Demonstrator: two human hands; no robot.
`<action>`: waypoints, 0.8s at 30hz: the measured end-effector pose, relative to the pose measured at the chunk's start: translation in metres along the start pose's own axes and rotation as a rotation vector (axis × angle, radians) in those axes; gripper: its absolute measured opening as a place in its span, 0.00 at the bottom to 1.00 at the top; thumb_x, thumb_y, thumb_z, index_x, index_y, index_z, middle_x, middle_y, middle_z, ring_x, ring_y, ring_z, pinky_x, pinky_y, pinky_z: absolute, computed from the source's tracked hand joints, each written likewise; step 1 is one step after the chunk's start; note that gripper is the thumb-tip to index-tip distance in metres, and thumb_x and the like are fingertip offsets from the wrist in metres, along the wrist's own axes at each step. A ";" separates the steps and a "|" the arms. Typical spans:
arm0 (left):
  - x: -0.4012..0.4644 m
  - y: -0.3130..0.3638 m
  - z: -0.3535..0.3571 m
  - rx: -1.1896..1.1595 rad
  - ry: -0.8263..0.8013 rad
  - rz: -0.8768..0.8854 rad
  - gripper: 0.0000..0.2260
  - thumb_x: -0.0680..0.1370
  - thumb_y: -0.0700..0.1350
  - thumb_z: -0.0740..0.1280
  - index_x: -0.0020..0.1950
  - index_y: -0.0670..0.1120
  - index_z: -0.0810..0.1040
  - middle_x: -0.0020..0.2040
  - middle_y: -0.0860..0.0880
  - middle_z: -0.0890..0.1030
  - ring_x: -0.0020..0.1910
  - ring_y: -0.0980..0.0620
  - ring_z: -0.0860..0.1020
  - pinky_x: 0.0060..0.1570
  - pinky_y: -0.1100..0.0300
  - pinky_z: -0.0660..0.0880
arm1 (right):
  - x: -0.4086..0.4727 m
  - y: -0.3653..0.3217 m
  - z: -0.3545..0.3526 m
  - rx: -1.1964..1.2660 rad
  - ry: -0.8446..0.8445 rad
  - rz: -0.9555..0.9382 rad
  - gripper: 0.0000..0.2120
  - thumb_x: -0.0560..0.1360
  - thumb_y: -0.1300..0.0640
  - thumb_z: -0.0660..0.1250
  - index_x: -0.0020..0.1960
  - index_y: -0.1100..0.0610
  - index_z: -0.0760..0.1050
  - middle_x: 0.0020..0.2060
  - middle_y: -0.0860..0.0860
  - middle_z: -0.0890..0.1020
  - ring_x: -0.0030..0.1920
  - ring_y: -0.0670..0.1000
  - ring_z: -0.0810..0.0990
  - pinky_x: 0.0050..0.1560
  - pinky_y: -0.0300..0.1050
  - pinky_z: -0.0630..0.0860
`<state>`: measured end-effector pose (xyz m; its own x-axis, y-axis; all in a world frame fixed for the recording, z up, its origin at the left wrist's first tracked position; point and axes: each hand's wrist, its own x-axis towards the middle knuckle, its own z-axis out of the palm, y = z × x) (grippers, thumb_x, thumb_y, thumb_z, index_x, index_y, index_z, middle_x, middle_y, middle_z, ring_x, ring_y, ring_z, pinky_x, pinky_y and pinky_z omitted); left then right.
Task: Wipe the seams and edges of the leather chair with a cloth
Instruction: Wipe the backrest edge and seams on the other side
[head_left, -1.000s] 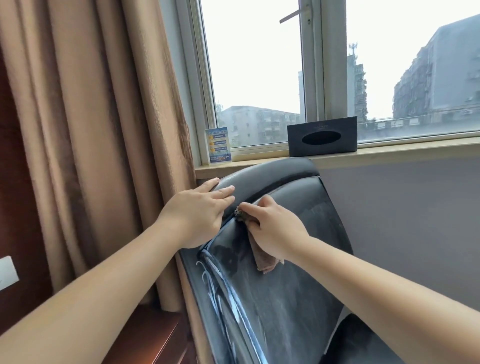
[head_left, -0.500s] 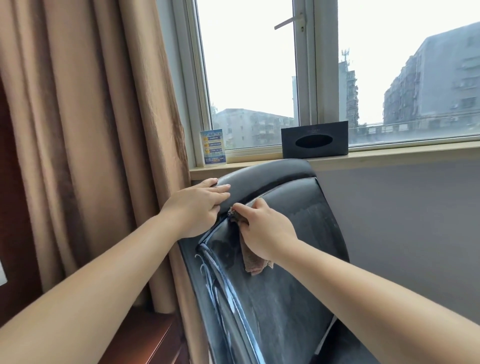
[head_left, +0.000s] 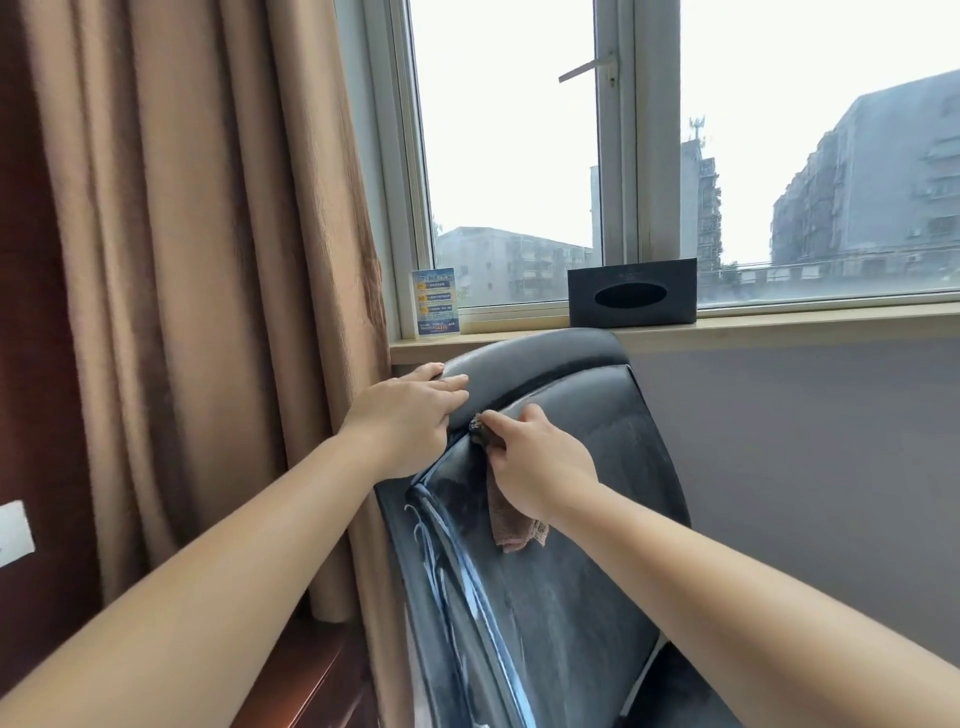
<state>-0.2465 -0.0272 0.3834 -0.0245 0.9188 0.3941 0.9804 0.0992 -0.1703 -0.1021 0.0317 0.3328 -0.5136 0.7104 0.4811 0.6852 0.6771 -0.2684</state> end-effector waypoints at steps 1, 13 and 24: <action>0.000 0.001 -0.001 -0.007 0.002 -0.004 0.21 0.83 0.42 0.53 0.75 0.55 0.65 0.77 0.63 0.57 0.77 0.60 0.50 0.72 0.54 0.62 | -0.002 0.000 -0.001 -0.003 -0.015 0.004 0.17 0.80 0.52 0.52 0.68 0.43 0.64 0.59 0.54 0.69 0.53 0.59 0.75 0.43 0.46 0.69; 0.006 -0.001 0.001 -0.058 0.028 -0.009 0.21 0.82 0.41 0.54 0.74 0.54 0.67 0.76 0.63 0.60 0.77 0.61 0.52 0.71 0.56 0.64 | 0.003 -0.001 0.004 0.034 -0.008 0.029 0.20 0.81 0.51 0.51 0.72 0.41 0.61 0.62 0.54 0.68 0.55 0.59 0.75 0.42 0.45 0.69; 0.020 -0.005 0.013 -0.098 0.115 -0.029 0.22 0.81 0.41 0.56 0.73 0.58 0.68 0.75 0.61 0.62 0.74 0.59 0.61 0.65 0.58 0.69 | 0.023 0.019 0.019 0.112 0.094 0.050 0.17 0.81 0.49 0.51 0.68 0.41 0.64 0.57 0.52 0.70 0.53 0.57 0.76 0.45 0.47 0.73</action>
<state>-0.2548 -0.0039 0.3804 -0.0360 0.8655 0.4997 0.9941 0.0824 -0.0710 -0.1107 0.0648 0.3232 -0.4265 0.7261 0.5393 0.6442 0.6624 -0.3824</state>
